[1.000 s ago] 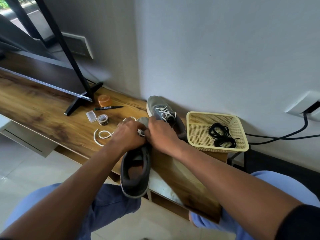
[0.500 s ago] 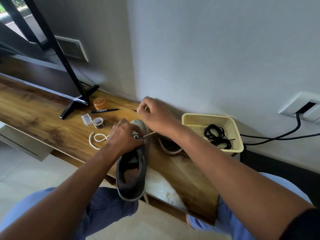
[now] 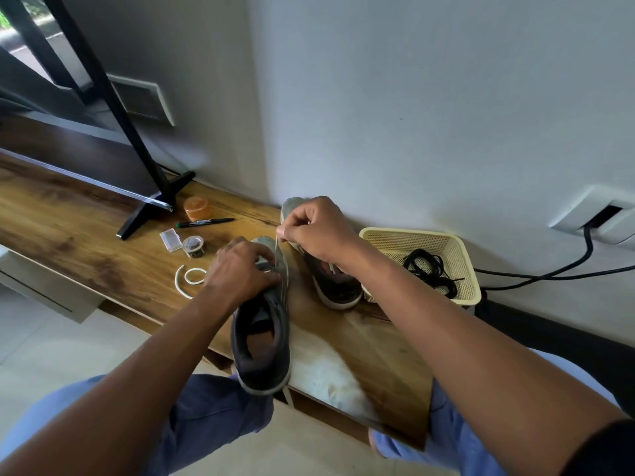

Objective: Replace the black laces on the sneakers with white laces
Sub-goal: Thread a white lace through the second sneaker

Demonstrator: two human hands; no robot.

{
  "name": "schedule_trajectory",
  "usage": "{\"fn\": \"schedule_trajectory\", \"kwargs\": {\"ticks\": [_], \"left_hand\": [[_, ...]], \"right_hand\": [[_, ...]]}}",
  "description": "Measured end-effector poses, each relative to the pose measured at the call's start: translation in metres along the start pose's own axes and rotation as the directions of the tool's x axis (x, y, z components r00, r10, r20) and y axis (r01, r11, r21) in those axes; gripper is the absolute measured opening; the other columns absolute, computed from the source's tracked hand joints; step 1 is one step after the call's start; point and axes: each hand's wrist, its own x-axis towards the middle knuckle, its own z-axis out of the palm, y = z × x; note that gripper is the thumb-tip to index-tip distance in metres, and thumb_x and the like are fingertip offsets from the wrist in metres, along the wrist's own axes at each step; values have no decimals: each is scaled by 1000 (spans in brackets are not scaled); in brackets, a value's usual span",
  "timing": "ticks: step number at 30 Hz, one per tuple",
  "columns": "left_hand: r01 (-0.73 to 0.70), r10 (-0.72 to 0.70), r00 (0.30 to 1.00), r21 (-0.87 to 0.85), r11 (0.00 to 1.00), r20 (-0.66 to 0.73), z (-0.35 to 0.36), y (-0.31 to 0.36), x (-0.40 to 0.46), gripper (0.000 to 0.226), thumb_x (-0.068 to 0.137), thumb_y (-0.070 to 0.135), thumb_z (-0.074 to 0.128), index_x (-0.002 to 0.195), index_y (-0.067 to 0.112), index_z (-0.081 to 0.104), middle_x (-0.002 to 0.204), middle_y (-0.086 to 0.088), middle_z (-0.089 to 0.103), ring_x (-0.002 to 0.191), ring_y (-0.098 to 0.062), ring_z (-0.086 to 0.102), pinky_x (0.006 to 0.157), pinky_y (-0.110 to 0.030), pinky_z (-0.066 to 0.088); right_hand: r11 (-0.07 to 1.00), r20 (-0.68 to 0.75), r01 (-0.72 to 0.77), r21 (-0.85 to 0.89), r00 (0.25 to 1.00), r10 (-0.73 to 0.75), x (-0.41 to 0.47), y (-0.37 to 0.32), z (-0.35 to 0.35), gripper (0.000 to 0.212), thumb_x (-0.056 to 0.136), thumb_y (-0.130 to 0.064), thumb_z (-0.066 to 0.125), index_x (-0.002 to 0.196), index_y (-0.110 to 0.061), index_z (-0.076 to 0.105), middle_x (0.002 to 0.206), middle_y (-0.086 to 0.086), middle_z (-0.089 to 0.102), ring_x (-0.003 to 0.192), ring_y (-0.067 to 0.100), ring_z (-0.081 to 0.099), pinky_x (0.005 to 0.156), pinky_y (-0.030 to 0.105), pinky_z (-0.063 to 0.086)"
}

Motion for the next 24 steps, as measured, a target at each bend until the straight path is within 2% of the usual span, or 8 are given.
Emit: {"fn": "schedule_trajectory", "kwargs": {"ticks": [6,8,11,14,16,18,22,24], "left_hand": [[10,-10,1000,-18,1000,-6,2,1,3,20,79,44,87,94,36,77,95,10,64,88,-9,60,68,-28,44],[16,-16,1000,-35,999,4,2,0,4,20,79,43,88,93,36,76,96,11,65,90,-9,63,72,-28,50],[6,-5,1000,-63,998,21,4,1,4,20,79,41,88,93,37,74,100,10,70,89,-6,63,72,-27,51],[-20,21,998,-14,1000,55,-1,0,5,28,79,42,88,105,35,77,100,13,63,90,-6,58,75,-26,45],[-12,17,997,-68,998,79,-13,-3,11,33,81,38,86,113,38,76,105,15,63,90,-5,59,74,-23,44],[66,-57,997,-192,979,53,-31,-16,18,31,82,26,82,112,35,77,104,13,72,86,-3,65,72,-21,49],[316,-329,937,-119,941,-115,-67,-77,28,6,83,29,79,87,25,81,68,5,76,70,-16,72,72,-32,57],[468,-455,874,39,883,-172,-72,-108,27,19,84,31,76,73,15,75,50,3,67,60,-17,65,59,-28,42]], "right_hand": [[871,-29,90,483,996,-87,-10,-20,-7,16,92,-2,69,77,0,74,63,5,61,45,3,43,44,15,33],[803,-31,92,588,995,-90,-8,-29,-14,17,94,-4,67,78,-3,74,70,18,55,45,10,35,42,20,27],[736,-20,96,670,994,-111,-8,-37,-19,18,95,-9,67,78,-7,74,69,17,50,43,8,32,42,18,27],[887,-62,112,447,994,-94,-5,-35,-18,18,95,-12,70,78,-9,76,72,22,64,46,12,41,47,22,34],[994,-102,84,72,992,-76,-1,-28,-18,19,93,-25,73,76,-16,77,70,0,72,56,5,56,57,23,43],[983,-95,-5,-181,995,-12,1,-22,-20,21,92,-33,71,80,-17,73,75,-6,70,69,7,62,65,27,48],[948,-31,-44,-314,999,37,0,-18,-15,25,92,-9,46,68,-14,50,69,0,50,66,20,46,56,33,34],[939,1,-42,-341,999,45,1,-21,-13,25,96,-5,40,95,-8,65,88,0,58,81,21,54,66,35,47]]}}
